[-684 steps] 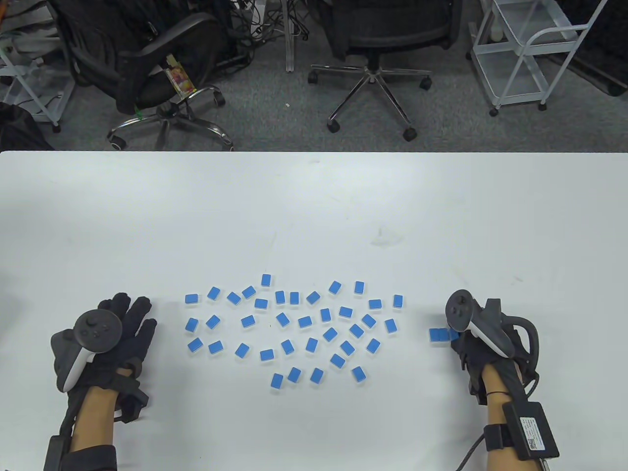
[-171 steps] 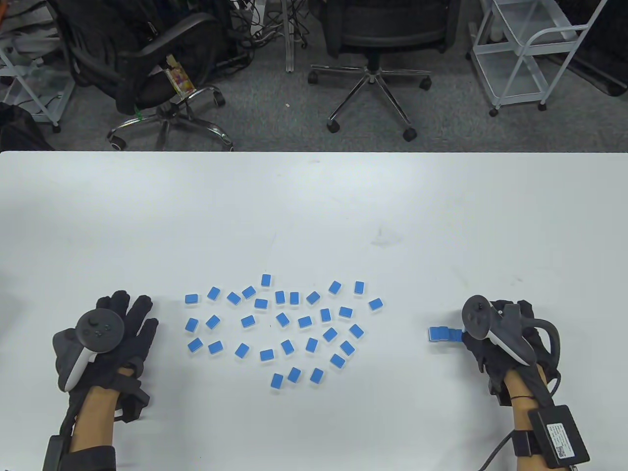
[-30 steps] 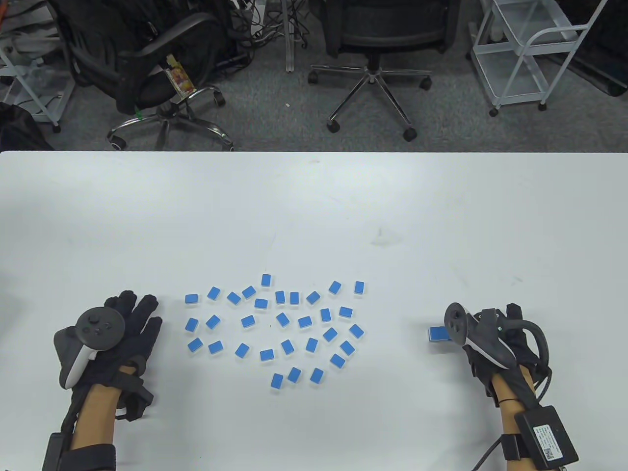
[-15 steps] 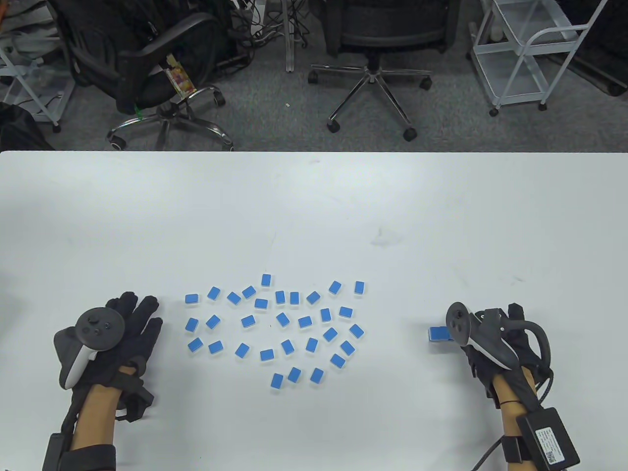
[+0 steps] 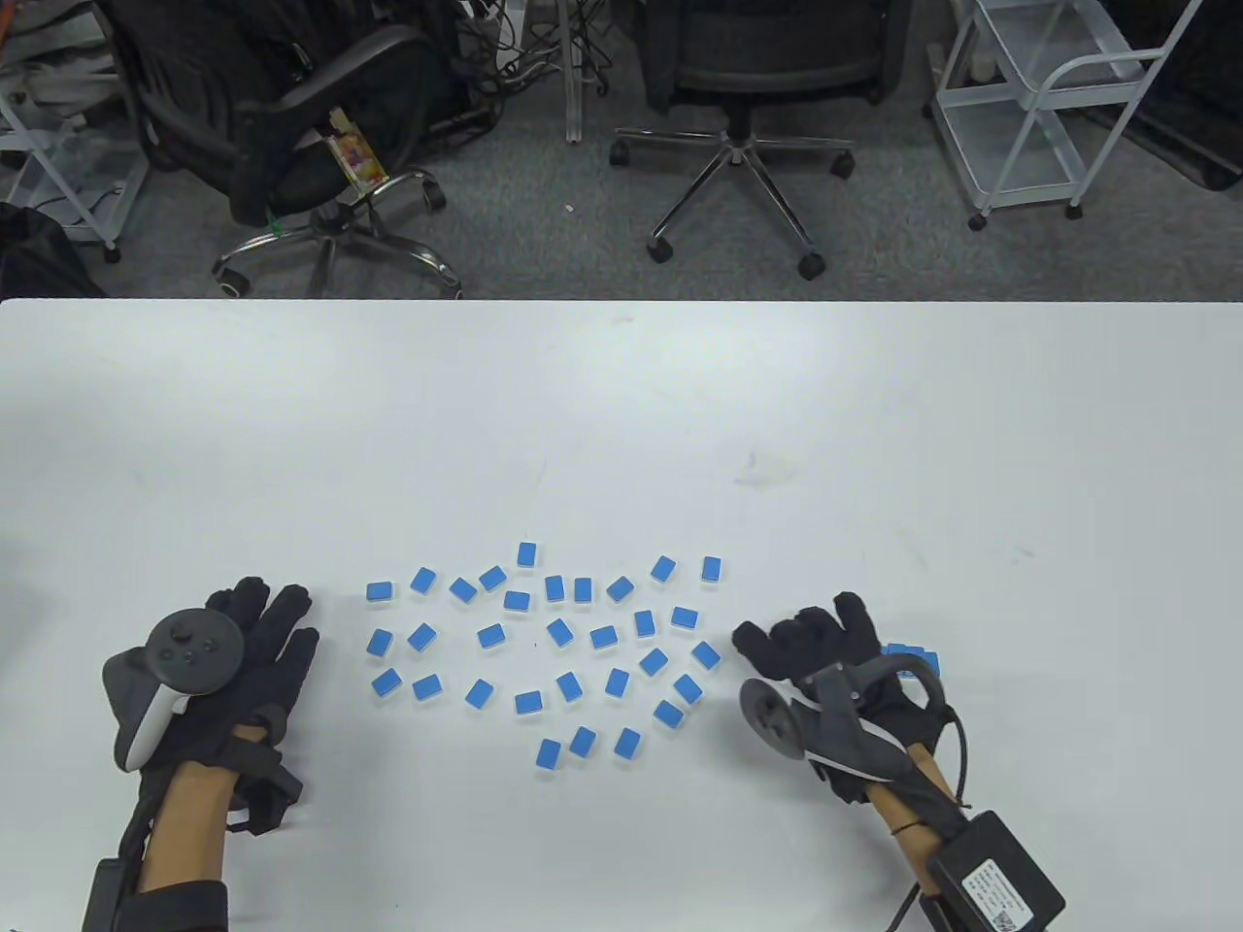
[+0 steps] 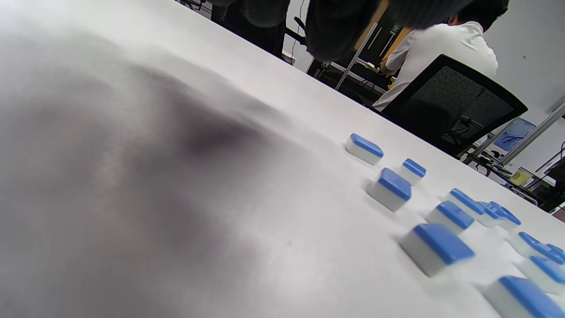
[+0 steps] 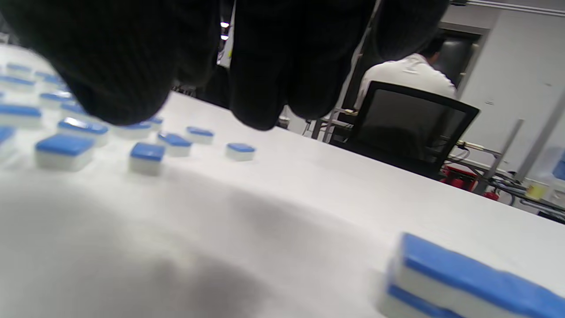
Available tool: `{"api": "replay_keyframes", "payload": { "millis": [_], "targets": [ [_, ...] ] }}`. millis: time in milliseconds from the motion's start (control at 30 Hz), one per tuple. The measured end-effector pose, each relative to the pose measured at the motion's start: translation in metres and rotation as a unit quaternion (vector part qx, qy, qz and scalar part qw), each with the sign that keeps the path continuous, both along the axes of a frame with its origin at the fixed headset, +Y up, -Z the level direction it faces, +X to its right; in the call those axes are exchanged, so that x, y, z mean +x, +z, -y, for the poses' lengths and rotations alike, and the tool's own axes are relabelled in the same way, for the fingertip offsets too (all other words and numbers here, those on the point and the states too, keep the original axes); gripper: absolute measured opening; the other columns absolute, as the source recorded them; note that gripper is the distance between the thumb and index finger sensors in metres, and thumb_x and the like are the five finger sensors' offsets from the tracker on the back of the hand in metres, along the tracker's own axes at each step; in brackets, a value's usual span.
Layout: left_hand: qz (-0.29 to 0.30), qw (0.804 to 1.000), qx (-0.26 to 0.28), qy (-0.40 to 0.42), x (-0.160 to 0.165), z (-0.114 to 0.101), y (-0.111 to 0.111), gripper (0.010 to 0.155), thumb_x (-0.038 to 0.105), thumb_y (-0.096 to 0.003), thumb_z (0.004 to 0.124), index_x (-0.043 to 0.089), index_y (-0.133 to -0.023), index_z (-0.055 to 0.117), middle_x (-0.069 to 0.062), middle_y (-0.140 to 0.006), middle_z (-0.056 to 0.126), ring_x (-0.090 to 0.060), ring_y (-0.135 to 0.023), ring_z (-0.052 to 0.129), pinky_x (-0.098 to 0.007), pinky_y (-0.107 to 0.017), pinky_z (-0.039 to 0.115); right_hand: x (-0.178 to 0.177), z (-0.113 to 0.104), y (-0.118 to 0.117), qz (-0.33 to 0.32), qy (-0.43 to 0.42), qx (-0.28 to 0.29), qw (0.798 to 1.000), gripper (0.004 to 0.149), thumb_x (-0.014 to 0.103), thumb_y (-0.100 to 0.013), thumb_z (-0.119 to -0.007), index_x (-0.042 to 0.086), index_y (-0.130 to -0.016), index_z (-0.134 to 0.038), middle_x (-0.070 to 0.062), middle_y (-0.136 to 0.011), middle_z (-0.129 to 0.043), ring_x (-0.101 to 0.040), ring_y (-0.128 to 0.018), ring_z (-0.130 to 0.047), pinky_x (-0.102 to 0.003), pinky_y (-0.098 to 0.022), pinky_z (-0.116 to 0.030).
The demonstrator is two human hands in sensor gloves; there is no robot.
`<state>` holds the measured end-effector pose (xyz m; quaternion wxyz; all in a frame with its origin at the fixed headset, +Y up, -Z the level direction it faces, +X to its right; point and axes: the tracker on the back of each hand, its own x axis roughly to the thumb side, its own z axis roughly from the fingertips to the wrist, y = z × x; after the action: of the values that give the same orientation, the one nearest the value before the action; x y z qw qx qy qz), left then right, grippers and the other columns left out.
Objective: Build mahjong tile wall
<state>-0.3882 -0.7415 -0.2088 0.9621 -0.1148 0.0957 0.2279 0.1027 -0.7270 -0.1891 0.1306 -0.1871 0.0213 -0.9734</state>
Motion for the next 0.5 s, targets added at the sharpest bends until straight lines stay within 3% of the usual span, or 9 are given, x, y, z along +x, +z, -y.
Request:
{"api": "replay_keyframes", "payload": {
  "millis": [167,267,500],
  "targets": [
    [-0.001,1.000,0.000,0.007,0.000,0.000,0.000,0.065,0.062,-0.0511,0.053,0.044,-0.113,0.049,0.007,-0.126,0.025,-0.024,-0.118,0.018,-0.061,-0.082,0.017,-0.032,0.023,-0.014,-0.018,0.081,-0.005,0.997,0.068,0.044,-0.030,-0.085,0.038,-0.092,-0.060,0.000,-0.090,-0.086,-0.029,-0.087,-0.083,-0.064,-0.074,-0.052],
    [0.001,1.000,0.000,0.005,0.000,0.000,-0.001,0.064,0.062,-0.0512,0.053,0.045,-0.113,0.049,0.007,-0.126,0.026,-0.024,-0.118,0.018,-0.061,-0.082,0.017,-0.038,0.026,-0.019,-0.026,0.064,0.032,0.997,0.060,0.041,-0.030,-0.086,0.034,-0.088,-0.070,0.004,-0.081,-0.093,-0.025,-0.080,-0.090,-0.062,-0.073,-0.055],
    [0.000,1.000,0.001,0.005,0.000,0.000,-0.001,0.065,0.062,-0.0513,0.053,0.044,-0.113,0.049,0.007,-0.126,0.026,-0.024,-0.118,0.017,-0.061,-0.082,0.017,-0.037,0.028,-0.018,-0.027,0.076,0.018,0.997,0.054,0.040,-0.028,-0.089,0.030,-0.080,-0.081,0.008,-0.068,-0.100,-0.019,-0.071,-0.098,-0.059,-0.071,-0.062]
  ]
}}
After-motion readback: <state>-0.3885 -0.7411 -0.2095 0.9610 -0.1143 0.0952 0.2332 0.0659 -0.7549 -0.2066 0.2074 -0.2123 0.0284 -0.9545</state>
